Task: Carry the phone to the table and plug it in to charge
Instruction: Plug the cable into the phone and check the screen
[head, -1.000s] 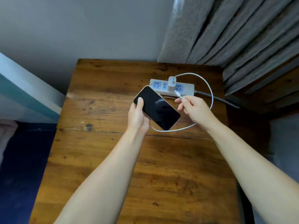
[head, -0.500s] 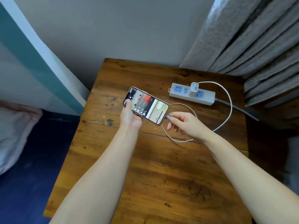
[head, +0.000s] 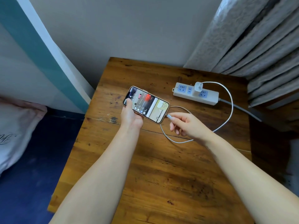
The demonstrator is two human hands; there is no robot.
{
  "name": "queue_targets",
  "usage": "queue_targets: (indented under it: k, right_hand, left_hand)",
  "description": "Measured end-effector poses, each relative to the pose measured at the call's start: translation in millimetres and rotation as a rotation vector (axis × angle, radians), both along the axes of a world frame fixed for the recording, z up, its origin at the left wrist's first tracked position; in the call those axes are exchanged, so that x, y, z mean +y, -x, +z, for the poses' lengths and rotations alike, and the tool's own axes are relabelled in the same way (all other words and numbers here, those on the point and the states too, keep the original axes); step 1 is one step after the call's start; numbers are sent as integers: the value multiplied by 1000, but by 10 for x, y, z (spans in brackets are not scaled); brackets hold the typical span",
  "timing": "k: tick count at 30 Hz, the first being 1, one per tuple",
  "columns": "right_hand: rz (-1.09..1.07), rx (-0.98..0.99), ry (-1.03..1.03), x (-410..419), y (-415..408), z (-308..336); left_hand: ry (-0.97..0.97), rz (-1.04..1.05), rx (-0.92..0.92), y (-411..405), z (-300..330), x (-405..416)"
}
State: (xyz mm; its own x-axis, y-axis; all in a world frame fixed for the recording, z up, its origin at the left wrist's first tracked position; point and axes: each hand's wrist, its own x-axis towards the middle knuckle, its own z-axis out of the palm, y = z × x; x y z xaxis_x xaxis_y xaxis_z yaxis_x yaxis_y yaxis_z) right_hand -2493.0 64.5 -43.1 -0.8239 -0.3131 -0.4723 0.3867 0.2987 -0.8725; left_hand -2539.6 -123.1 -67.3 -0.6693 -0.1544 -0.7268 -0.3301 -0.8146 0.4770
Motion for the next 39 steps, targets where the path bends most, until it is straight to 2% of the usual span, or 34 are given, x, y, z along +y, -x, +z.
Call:
queue_targets:
  k: [5, 14, 17, 20, 22, 28, 39]
  right_hand:
    - [66, -17, 6, -17, -15, 31]
    - [-4, -64, 54, -99, -95, -64]
    - [-1, -165, 178, -65, -53, -55]
    - [-132, -354, 416, -44, 37, -16]
    - [-197, -432, 497, -74, 84, -3]
    - [-277, -460, 538, -163, 106, -91]
    - [-281, -485, 540, -225, 134, -159]
  left_hand:
    - [122, -82, 43, -6, 7, -11]
    - [301, -164, 161, 27, 97, 11]
    - [277, -211, 192, 42, 144, -26]
    - [194, -239, 192, 34, 183, -39]
    - [123, -261, 186, 26, 195, -30]
    - [49, -338, 214, 12, 180, -55]
    - [57, -382, 232, 20, 173, -192]
